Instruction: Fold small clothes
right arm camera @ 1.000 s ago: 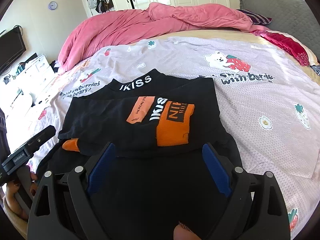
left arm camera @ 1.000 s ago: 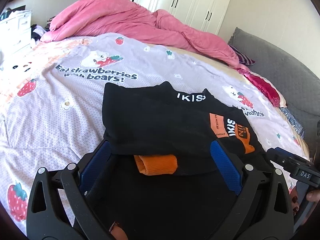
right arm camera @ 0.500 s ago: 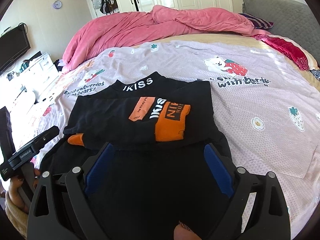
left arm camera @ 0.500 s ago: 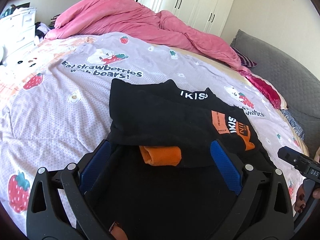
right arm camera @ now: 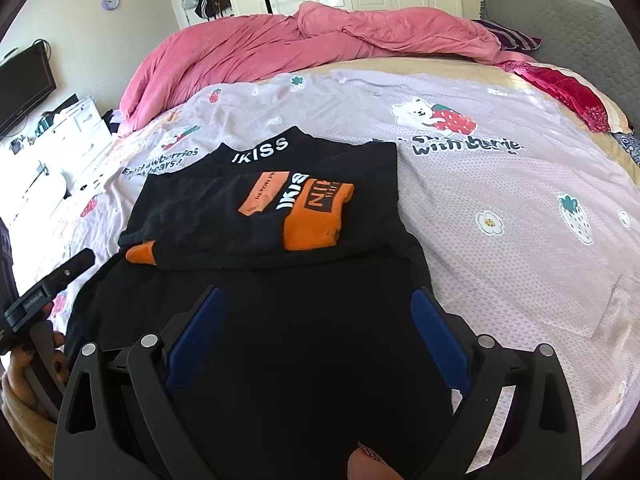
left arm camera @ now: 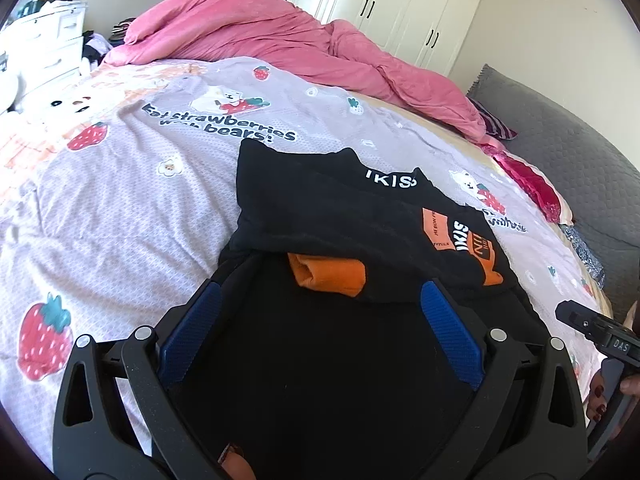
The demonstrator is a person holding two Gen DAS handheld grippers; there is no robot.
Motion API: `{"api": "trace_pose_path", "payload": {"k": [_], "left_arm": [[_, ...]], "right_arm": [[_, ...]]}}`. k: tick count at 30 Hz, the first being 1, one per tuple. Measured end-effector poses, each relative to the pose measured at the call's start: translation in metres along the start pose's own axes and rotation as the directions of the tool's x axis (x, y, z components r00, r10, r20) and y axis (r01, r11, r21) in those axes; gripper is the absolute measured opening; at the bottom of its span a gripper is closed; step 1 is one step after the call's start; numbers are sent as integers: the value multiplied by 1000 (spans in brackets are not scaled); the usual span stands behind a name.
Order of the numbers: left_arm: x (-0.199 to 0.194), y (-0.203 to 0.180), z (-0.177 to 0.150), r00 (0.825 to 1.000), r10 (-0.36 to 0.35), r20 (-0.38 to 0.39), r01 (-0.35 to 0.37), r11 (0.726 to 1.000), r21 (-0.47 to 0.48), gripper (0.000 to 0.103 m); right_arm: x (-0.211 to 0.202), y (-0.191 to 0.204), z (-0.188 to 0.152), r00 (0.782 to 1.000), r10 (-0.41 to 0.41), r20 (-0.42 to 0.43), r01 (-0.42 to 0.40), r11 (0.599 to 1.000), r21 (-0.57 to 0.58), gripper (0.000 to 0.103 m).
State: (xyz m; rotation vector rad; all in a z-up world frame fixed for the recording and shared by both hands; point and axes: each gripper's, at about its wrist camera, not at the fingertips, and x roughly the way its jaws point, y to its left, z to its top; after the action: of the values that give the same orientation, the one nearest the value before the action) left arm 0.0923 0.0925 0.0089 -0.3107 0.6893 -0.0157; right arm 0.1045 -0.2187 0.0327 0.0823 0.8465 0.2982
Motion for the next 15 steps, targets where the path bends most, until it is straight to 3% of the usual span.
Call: {"api": "trace_pose_path", "payload": {"k": [15], "left_arm": [[-42, 18, -18, 995, 60, -78, -62, 998, -21, 94]], "right_arm": [[-5, -6, -16, 999, 12, -31, -11, 1000, 12, 94]]}}
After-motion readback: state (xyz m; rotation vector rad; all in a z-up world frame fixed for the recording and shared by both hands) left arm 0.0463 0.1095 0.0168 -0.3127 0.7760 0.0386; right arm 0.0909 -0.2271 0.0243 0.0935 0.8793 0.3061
